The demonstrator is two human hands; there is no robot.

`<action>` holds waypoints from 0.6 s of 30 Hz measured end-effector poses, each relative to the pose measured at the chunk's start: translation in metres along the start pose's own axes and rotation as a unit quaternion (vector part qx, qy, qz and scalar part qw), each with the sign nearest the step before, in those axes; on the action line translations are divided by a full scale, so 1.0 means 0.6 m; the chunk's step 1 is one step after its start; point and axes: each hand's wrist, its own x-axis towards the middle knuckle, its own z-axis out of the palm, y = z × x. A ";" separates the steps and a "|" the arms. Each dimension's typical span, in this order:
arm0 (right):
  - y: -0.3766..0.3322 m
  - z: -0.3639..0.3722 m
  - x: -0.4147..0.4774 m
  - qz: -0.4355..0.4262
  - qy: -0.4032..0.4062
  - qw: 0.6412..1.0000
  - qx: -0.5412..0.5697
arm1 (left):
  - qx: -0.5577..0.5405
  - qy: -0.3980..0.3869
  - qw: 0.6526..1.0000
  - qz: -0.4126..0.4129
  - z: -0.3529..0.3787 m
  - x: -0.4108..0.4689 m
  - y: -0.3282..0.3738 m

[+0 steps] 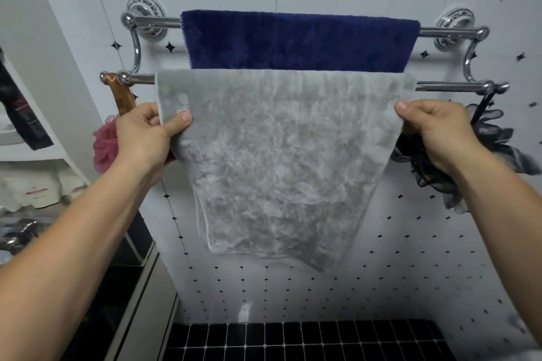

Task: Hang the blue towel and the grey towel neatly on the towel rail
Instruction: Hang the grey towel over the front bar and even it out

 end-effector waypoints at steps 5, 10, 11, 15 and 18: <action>-0.003 0.001 -0.001 0.006 -0.008 1.000 -0.004 | 0.023 -0.007 1.000 0.015 -0.015 0.011 -0.023; 0.006 -0.001 -0.007 0.022 -0.015 1.000 0.000 | 0.046 -0.018 0.999 0.017 -0.023 0.012 -0.031; 0.007 -0.001 -0.009 0.024 -0.012 1.000 0.000 | 0.052 -0.018 0.998 0.017 -0.022 0.011 -0.029; 0.011 -0.013 -0.012 0.023 -0.020 0.999 -0.021 | 0.066 0.004 0.998 -0.002 -0.021 0.008 -0.002; 0.023 -0.016 -0.019 0.041 -0.031 0.998 -0.036 | 0.078 0.013 0.997 0.008 -0.025 -0.001 0.001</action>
